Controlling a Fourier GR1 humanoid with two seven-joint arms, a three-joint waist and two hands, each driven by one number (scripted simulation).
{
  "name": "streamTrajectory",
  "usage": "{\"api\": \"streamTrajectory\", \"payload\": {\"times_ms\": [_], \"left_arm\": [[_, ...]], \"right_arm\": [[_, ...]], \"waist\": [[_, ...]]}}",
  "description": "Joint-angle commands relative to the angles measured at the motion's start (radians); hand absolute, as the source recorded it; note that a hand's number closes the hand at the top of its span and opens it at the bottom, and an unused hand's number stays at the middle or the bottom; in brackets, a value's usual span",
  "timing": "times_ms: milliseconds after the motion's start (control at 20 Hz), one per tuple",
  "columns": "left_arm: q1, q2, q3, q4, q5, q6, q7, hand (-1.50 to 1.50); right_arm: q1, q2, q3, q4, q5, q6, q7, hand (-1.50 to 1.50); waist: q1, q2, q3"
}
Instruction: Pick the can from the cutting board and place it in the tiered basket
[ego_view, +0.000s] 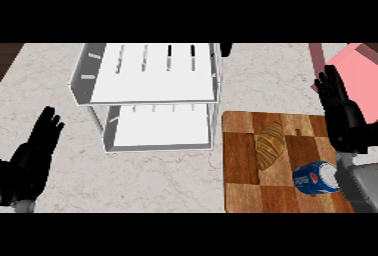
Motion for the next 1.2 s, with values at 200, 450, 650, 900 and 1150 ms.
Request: {"api": "streamTrajectory", "payload": {"times_ms": [200, 450, 650, 900, 1150], "left_arm": [[0.051, -0.111, -0.106, 0.142, -0.109, 0.060, -0.050, 0.00], [0.081, -0.137, -0.110, 0.178, -0.082, 0.044, -0.055, 0.00], [0.082, -0.170, -0.136, 0.210, -0.120, 0.044, -0.083, 0.00], [0.061, -0.191, -0.127, 0.238, -0.115, 0.025, -0.088, 0.00], [0.080, -0.179, -0.146, 0.219, -0.140, 0.030, -0.094, 0.00]], "right_arm": [[0.075, -0.263, -0.189, -0.169, 0.003, 0.025, 0.037, 1.50], [0.176, -0.148, -0.396, -0.047, -0.053, -0.314, 0.169, -1.50], [0.434, -0.094, -0.470, -0.345, -0.117, -0.255, 0.077, -1.50], [0.667, -0.235, -0.457, -0.602, -0.082, -0.167, 0.306, -1.50], [0.764, -0.452, -0.363, -0.695, -0.015, -0.041, 0.538, -1.50]], "waist": [[-0.045, -0.050, 0.029], [-0.080, -0.053, 0.028], [-0.047, -0.053, 0.029], [-0.043, -0.053, 0.027], [-0.029, -0.051, 0.024]]}}
